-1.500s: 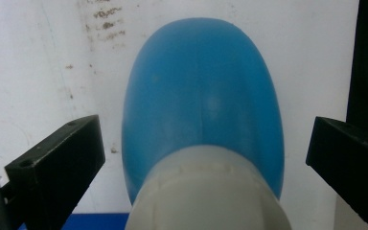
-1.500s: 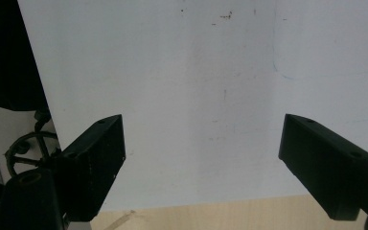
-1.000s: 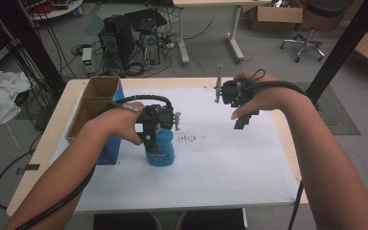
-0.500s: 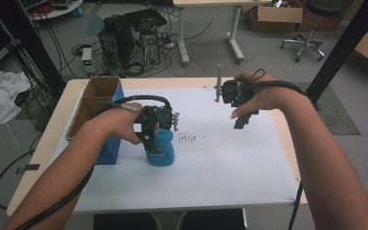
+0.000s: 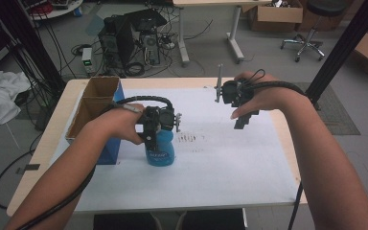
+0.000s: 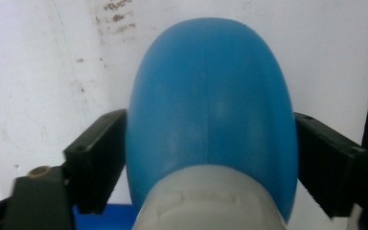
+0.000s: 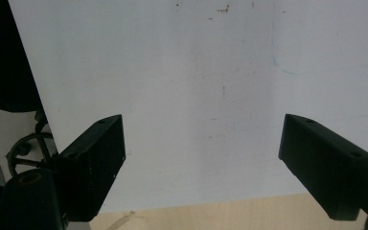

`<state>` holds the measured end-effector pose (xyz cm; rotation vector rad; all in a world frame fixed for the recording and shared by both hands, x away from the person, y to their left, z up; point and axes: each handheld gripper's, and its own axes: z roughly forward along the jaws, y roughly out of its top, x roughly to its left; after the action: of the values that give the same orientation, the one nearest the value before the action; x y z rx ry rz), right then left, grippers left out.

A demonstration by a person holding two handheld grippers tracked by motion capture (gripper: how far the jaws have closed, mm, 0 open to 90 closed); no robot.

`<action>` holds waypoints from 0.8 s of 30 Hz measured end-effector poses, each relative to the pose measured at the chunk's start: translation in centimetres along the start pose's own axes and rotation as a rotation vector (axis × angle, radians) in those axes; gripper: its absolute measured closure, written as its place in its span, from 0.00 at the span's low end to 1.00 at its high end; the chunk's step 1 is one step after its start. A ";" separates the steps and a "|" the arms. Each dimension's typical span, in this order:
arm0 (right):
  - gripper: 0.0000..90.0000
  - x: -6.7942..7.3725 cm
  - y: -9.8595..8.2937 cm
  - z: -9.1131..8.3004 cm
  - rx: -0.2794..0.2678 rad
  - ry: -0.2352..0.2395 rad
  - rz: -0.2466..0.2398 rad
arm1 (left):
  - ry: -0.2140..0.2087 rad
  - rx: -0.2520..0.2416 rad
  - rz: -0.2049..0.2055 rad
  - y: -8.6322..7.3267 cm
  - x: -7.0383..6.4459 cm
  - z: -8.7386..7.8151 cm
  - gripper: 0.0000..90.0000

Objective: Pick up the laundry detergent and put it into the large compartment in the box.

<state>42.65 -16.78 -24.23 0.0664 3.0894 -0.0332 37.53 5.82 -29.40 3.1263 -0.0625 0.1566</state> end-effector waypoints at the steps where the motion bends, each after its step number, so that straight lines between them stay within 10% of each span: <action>1: 0.18 0.0 0.0 0.0 0.000 -0.001 0.001 | -0.001 0.004 0.000 0.0 0.0 0.0 0.24; 24: 0.18 -0.1 -0.1 0.3 0.004 0.000 0.012 | -0.006 0.019 -0.005 0.3 0.0 0.1 0.37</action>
<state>42.77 -16.92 -24.47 0.0844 3.0887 -0.0391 37.55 5.51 -29.50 3.1455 -0.0540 0.1491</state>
